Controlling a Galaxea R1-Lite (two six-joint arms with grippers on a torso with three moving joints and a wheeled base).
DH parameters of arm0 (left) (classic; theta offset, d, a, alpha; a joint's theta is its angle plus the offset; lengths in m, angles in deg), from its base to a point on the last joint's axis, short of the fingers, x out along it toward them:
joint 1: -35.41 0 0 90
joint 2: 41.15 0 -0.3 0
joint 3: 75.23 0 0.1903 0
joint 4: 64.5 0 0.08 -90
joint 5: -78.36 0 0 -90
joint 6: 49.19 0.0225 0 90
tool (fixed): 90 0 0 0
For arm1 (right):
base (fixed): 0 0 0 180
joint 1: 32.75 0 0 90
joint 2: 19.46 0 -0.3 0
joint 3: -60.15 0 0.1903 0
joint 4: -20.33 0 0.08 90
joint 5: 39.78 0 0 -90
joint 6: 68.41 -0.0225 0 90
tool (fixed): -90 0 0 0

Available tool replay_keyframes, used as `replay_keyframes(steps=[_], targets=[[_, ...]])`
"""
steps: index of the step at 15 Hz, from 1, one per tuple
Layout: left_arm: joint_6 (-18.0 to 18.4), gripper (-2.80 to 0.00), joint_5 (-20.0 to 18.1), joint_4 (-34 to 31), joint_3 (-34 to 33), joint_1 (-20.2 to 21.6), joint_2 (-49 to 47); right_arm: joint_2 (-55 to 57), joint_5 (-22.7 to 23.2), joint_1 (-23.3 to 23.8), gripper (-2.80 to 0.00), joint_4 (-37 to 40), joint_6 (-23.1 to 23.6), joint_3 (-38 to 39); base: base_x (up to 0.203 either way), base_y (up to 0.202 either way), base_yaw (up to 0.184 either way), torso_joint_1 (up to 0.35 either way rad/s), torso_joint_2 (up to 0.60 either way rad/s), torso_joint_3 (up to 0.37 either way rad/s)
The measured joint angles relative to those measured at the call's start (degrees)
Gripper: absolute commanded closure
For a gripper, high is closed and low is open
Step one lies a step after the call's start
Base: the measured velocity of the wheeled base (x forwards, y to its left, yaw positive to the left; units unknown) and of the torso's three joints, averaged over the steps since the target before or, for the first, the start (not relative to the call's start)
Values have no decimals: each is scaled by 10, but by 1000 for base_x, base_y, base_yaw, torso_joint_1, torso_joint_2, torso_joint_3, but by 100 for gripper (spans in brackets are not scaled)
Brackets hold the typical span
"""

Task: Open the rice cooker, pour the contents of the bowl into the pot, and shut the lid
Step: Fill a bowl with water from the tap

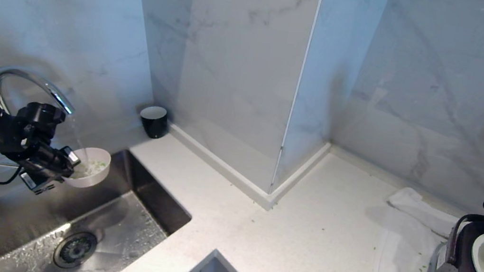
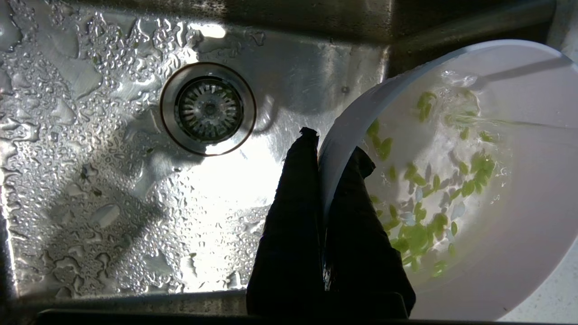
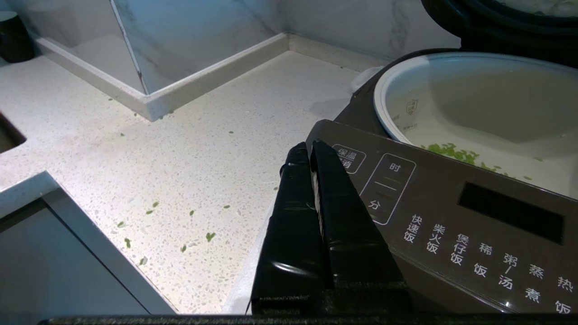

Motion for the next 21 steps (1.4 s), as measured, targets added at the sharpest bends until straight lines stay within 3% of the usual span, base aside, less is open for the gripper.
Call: replay_keyframes(steps=[21], targets=[[-23, 0, -5, 3, -7, 5, 12, 0, 0, 0, 0, 0, 0, 0, 0, 0, 0, 0, 0, 0]])
